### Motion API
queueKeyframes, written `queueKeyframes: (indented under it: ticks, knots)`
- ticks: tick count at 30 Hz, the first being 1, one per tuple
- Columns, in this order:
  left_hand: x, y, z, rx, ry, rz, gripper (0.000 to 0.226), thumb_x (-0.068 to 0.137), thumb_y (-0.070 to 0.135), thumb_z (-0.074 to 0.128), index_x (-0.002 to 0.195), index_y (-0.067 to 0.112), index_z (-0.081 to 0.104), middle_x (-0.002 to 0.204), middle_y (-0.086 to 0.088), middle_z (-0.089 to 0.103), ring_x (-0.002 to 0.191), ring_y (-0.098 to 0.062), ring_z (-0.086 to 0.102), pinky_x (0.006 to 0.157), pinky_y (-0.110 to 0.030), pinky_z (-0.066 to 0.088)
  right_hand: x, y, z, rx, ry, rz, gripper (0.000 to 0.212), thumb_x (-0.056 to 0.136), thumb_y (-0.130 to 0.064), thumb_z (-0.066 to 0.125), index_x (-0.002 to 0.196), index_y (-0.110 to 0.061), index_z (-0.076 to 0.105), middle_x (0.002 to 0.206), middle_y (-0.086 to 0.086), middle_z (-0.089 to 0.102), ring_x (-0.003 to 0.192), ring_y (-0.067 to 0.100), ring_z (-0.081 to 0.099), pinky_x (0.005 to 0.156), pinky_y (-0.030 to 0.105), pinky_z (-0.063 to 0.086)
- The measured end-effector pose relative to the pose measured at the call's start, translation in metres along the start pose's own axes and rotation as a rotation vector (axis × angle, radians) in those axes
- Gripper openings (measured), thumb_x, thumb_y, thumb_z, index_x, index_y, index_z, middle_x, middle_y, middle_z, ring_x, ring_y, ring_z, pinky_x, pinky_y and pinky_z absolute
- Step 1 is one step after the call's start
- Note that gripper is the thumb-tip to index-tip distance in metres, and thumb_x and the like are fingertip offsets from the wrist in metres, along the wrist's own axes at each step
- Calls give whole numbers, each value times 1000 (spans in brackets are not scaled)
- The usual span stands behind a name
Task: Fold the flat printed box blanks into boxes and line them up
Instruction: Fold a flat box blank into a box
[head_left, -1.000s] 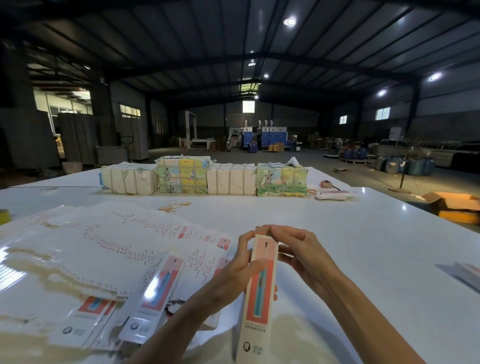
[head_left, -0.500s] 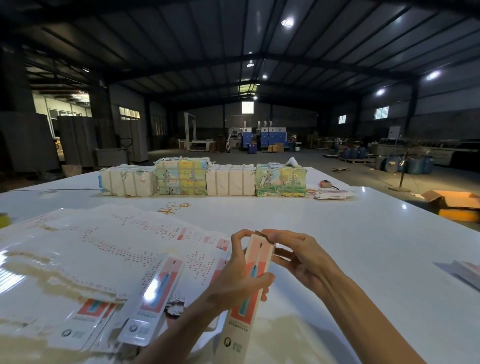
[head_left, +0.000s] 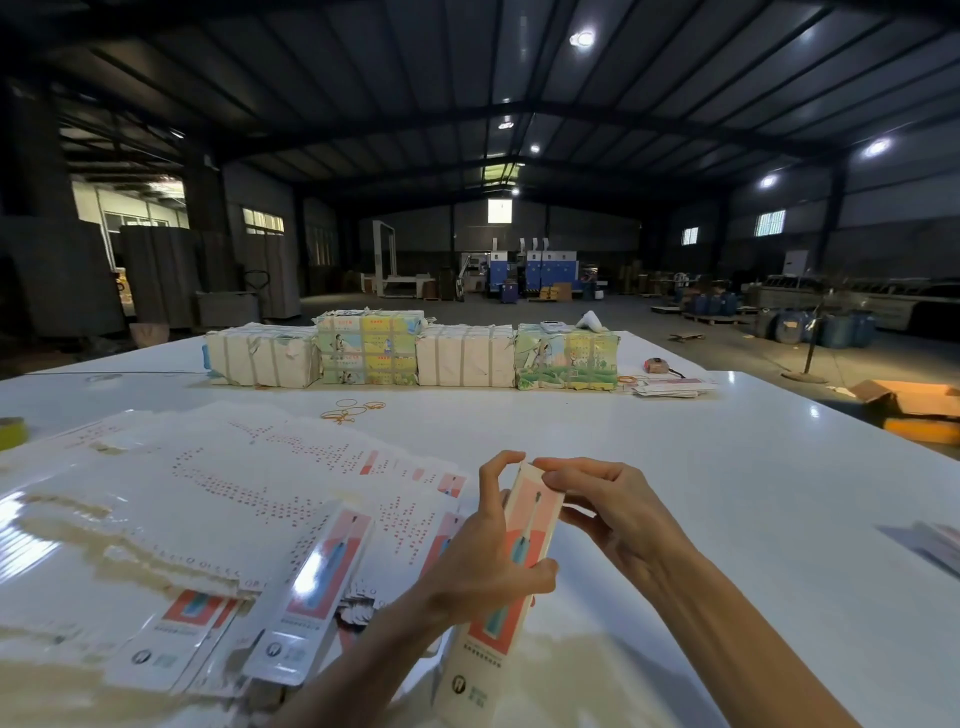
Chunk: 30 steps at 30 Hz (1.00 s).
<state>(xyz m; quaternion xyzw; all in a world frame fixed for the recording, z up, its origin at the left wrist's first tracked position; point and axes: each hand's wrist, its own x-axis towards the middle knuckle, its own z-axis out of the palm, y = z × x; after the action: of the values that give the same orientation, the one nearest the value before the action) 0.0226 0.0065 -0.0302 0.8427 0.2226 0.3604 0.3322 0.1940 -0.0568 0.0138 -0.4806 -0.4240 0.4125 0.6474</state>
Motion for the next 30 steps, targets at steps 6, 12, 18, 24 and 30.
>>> queueKeyframes:
  ticks: [6, 12, 18, 24, 30]
  knots:
    - [3, -4, 3, -94, 102, -37, 94, 80, 32, 82, 142, 59, 17, 116, 9, 62, 77, -23, 77, 63, -34, 66, -5, -2, 8, -76, -47, -102, 20, 102, -14, 68, 101, -19, 87, 109, 4, 82, 103, 21, 78, 80, 26, 63]
    - [7, -6, 3, -242, 132, -87, 87, 82, 27, 83, 140, 54, 24, 106, 0, 67, 75, -30, 77, 61, -37, 65, -6, 13, 18, -266, 54, -270, 17, 98, -25, 74, 112, -31, 83, 109, -14, 81, 103, 10, 77, 88, 29, 62]
    - [5, -6, 8, -203, 155, -90, 78, 82, 36, 85, 132, 53, 27, 93, 8, 69, 72, -24, 77, 59, -30, 63, -7, 17, 19, -298, 91, -304, 33, 100, -16, 72, 89, -44, 85, 98, -13, 82, 94, 10, 78, 74, 18, 61]
    - [8, -8, 8, -262, 97, -119, 74, 86, 46, 81, 131, 60, 24, 105, 20, 70, 88, -19, 79, 71, -32, 66, 0, 22, 14, -281, 98, -296, 18, 102, -17, 69, 108, -25, 84, 103, -8, 82, 98, 16, 79, 89, 36, 65]
    - [14, -18, 9, -473, 180, -280, 67, 85, 43, 76, 128, 68, 31, 127, 0, 66, 110, -25, 74, 93, -50, 63, 3, 32, 20, -503, 153, -304, 44, 106, -39, 61, 148, -29, 55, 147, -8, 60, 120, 7, 63, 91, 19, 56]
